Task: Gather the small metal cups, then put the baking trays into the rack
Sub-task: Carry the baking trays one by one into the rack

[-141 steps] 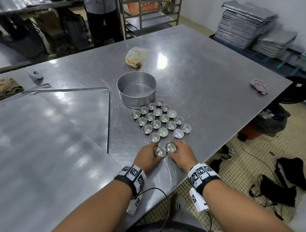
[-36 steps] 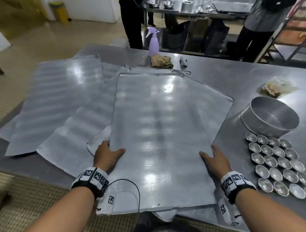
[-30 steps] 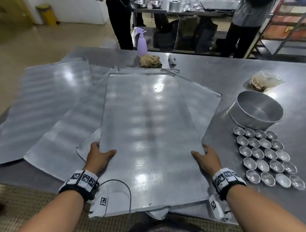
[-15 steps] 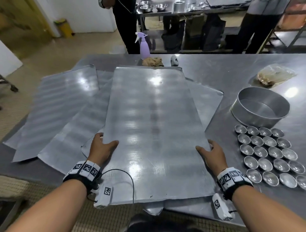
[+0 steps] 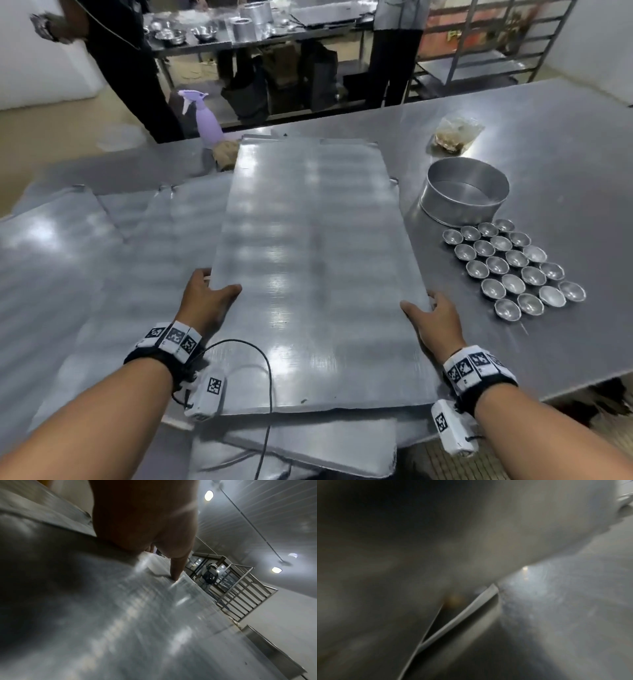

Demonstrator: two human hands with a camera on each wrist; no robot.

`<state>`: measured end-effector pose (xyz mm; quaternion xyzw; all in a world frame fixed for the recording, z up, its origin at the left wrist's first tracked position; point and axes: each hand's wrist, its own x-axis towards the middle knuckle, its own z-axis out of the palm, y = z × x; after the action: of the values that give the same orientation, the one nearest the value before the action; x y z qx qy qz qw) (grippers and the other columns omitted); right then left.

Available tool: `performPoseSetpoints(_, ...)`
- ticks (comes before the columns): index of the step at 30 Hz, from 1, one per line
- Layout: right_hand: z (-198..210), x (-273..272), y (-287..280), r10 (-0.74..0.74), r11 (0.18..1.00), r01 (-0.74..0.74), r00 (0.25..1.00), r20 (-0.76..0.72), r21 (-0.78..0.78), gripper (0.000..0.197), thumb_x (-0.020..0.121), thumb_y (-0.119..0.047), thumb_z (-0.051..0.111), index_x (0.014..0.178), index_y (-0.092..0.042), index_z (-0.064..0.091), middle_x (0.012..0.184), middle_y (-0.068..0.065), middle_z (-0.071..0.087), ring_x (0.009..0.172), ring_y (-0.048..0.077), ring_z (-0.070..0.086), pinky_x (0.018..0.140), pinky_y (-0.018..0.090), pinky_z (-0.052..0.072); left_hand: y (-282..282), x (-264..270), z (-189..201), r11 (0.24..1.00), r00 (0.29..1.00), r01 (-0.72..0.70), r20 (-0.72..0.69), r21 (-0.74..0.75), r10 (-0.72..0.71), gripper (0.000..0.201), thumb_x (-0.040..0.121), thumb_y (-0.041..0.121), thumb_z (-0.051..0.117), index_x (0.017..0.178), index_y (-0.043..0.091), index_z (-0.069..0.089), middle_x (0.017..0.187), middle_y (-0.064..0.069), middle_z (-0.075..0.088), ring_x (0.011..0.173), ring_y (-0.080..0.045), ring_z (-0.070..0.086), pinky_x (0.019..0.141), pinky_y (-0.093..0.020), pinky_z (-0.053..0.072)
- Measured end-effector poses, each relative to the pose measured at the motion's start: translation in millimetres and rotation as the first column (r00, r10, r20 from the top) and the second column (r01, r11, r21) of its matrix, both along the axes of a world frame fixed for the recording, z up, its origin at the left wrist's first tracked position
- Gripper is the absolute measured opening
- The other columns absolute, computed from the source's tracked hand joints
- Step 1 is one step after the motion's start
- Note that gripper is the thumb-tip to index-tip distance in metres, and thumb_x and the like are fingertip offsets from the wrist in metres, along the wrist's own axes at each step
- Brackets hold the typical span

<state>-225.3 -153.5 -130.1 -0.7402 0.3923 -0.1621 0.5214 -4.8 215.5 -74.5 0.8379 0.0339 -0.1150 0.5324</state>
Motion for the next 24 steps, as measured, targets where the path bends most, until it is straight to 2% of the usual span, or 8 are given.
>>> performPoseSetpoints(2, 0.1, -6.3, 19.7, -0.063, 0.998, 0.063, 0.998, -0.025, -0.003, 0.048, 0.072, -0.04, 0.083, 0.113, -0.024, 0.065, 0.105, -0.006, 0.073, 0.097, 0.016, 0.07, 0.092, 0.041, 0.056, 0.7, 11.5, 0.4, 0.998, 0.999, 0.047, -0.006, 0.032, -0.047, 0.052, 0.082, 0.021, 0.079, 0.12, 0.023, 0.044, 0.105, 0.009, 0.052, 0.085, -0.002, 0.054, 0.066, -0.015, 0.041)
performPoseSetpoints(5, 1.4, -14.1, 42.9, -0.128, 0.992, 0.127, 0.99, -0.06, -0.018, 0.041, 0.075, -0.033, 0.083, 0.11, -0.021, 0.065, 0.102, -0.004, 0.073, 0.094, 0.017, 0.07, 0.087, 0.036, 0.055, 4.7, 24.3, -0.2, 0.995, 0.995, 0.094, -0.037, 0.033, -0.093, 0.05, 0.083, 0.015, 0.079, 0.12, 0.019, 0.045, 0.094, 0.012, 0.051, 0.08, -0.002, 0.054, 0.062, -0.018, 0.042)
performPoseSetpoints(10, 7.5, -13.3, 67.1, -0.204, 0.979, 0.204, 0.974, -0.103, -0.012, 0.042, 0.079, -0.032, 0.081, 0.115, -0.019, 0.063, 0.105, -0.003, 0.07, 0.095, 0.017, 0.067, 0.082, 0.028, 0.048, 10.5, 54.9, -7.0, 0.982, 0.98, 0.182, -0.089, 0.048, -0.177, 0.05, 0.077, 0.012, 0.084, 0.117, 0.008, 0.055, 0.104, -0.014, 0.069, 0.085, -0.026, 0.07, 0.07, -0.035, 0.057)
performPoseSetpoints(14, 14.3, -3.2, 69.4, -0.139, 0.99, 0.134, 0.961, -0.237, -0.034, 0.028, 0.079, -0.035, 0.073, 0.103, -0.025, 0.064, 0.097, -0.007, 0.071, 0.093, 0.02, 0.069, 0.079, 0.03, 0.05, 13.7, 81.3, 4.3, 0.872, 0.925, 0.379, -0.093, 0.311, -0.369, 0.027, 0.083, 0.019, 0.081, 0.098, 0.006, 0.063, 0.085, -0.007, 0.067, 0.076, -0.022, 0.064, 0.066, -0.032, 0.05)
performPoseSetpoints(17, 23.3, 3.7, 65.6, -0.026, 0.997, -0.004, 0.915, -0.403, -0.072, 0.038, 0.084, -0.034, 0.069, 0.117, -0.016, 0.063, 0.105, 0.002, 0.066, 0.108, 0.028, 0.063, 0.086, 0.031, 0.047, 21.1, 98.5, 12.6, 0.752, 0.879, 0.468, -0.158, 0.464, -0.45, 0.065, 0.082, 0.031, 0.082, 0.137, 0.007, 0.057, 0.133, -0.017, 0.062, 0.119, -0.035, 0.06, 0.102, -0.042, 0.047)
performPoseSetpoints(20, 23.9, 6.6, 63.1, 0.025, 0.998, -0.052, 0.874, -0.485, -0.044, 0.044, 0.08, -0.034, 0.071, 0.119, -0.015, 0.061, 0.112, -0.001, 0.063, 0.108, 0.026, 0.062, 0.086, 0.029, 0.045, 32.8, 97.9, 15.0, 0.709, 0.872, 0.469, -0.151, 0.526, -0.465, 0.074, 0.083, 0.033, 0.08, 0.144, 0.005, 0.049, 0.143, -0.019, 0.054, 0.128, -0.033, 0.054, 0.106, -0.039, 0.042)
performPoseSetpoints(22, 18.4, 4.2, 64.2, 0.023, 0.997, -0.055, 0.867, -0.499, -0.049, 0.041, 0.075, -0.036, 0.07, 0.112, -0.02, 0.062, 0.109, -0.003, 0.068, 0.096, 0.022, 0.064, 0.082, 0.03, 0.048, 43.1, 88.7, 7.4, 0.647, 0.862, 0.479, -0.179, 0.593, -0.475, 0.069, 0.083, 0.04, 0.078, 0.138, 0.005, 0.054, 0.14, -0.02, 0.055, 0.122, -0.034, 0.057, 0.103, -0.04, 0.046)
performPoseSetpoints(24, 13.4, 0.7, 69.1, 0.01, 0.992, -0.077, 0.849, -0.529, -0.105, 0.038, 0.079, -0.032, 0.071, 0.113, -0.02, 0.061, 0.108, 0.001, 0.068, 0.097, 0.026, 0.063, 0.079, 0.03, 0.045, 55.3, 74.8, -1.0, 0.625, 0.868, 0.469, -0.197, 0.624, -0.456, 0.049, 0.081, 0.049, 0.076, 0.108, 0.011, 0.061, 0.121, -0.021, 0.06, 0.1, -0.035, 0.061, 0.089, -0.041, 0.052)
